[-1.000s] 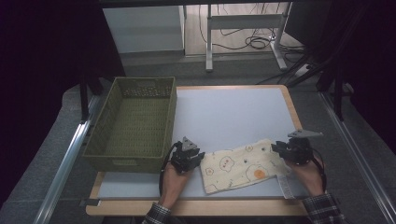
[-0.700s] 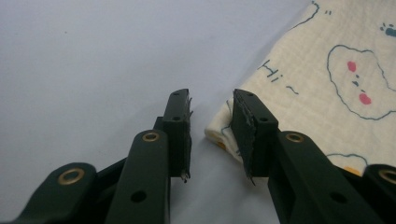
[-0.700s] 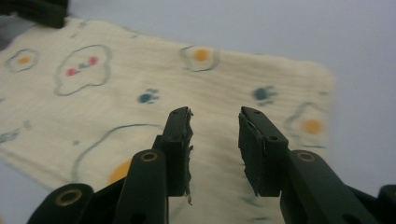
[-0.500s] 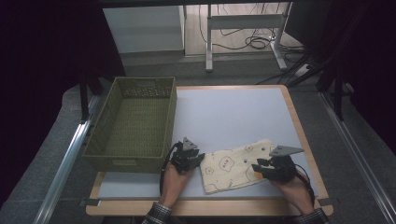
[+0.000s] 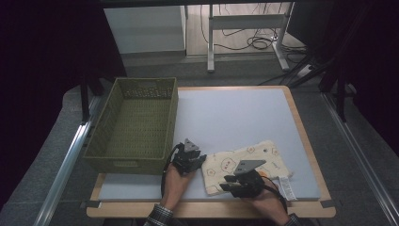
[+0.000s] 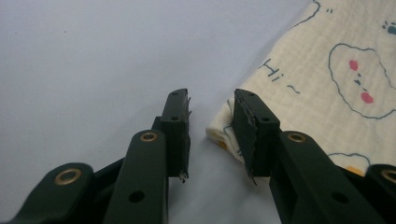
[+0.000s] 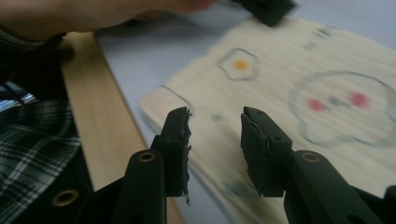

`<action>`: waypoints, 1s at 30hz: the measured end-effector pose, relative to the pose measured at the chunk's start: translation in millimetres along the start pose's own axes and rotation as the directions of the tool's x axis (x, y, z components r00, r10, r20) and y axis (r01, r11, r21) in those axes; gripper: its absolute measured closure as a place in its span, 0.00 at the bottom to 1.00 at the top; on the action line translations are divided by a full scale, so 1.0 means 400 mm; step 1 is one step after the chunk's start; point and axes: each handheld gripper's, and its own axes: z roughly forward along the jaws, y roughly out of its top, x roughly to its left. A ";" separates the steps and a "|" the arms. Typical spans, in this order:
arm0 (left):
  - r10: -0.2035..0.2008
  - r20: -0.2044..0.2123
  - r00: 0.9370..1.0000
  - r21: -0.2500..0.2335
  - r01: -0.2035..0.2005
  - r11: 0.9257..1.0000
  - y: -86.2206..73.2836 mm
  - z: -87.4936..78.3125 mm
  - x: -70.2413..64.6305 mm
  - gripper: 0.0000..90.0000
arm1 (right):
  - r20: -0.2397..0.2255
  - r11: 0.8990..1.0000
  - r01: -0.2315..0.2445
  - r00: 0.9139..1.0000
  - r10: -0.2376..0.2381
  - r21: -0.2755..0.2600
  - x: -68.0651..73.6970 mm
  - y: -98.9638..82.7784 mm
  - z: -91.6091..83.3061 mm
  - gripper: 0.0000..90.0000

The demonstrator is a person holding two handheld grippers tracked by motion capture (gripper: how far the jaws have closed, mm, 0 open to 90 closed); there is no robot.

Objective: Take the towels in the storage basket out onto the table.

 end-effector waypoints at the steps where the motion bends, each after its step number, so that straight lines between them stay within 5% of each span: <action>1: 0.001 0.000 1.000 0.000 -0.001 1.000 0.000 0.000 0.000 0.74 | -0.011 1.000 0.010 1.000 -0.010 0.000 0.010 0.006 0.008 0.69; 9: -0.003 0.003 1.000 0.001 0.003 1.000 0.000 0.000 0.001 0.74 | -0.044 0.996 0.088 0.995 -0.088 0.019 0.075 0.037 0.062 0.70; 13: -0.005 0.002 1.000 -0.003 0.005 1.000 0.000 0.001 0.001 0.73 | 0.007 0.989 0.134 0.991 -0.135 0.064 0.085 0.033 0.087 0.70; 16: -0.005 0.000 1.000 0.000 0.005 1.000 0.000 0.001 0.001 0.72 | 0.056 0.984 0.168 0.984 -0.171 0.056 0.092 0.023 0.091 0.79; 20: -0.005 0.021 1.000 -0.001 0.005 1.000 0.000 0.001 0.003 0.77 | 0.074 0.985 0.162 0.983 -0.166 0.061 0.091 0.024 0.091 0.94; 23: 0.008 0.047 0.999 0.001 -0.008 1.000 0.000 0.001 -0.004 0.94 | 0.070 0.987 0.148 0.986 -0.152 0.055 0.087 0.024 0.090 0.96; 30: -0.001 0.030 1.000 -0.033 0.002 0.999 0.006 -0.005 -0.006 0.98 | 0.047 0.993 0.116 0.992 -0.116 0.002 0.079 0.020 0.068 0.97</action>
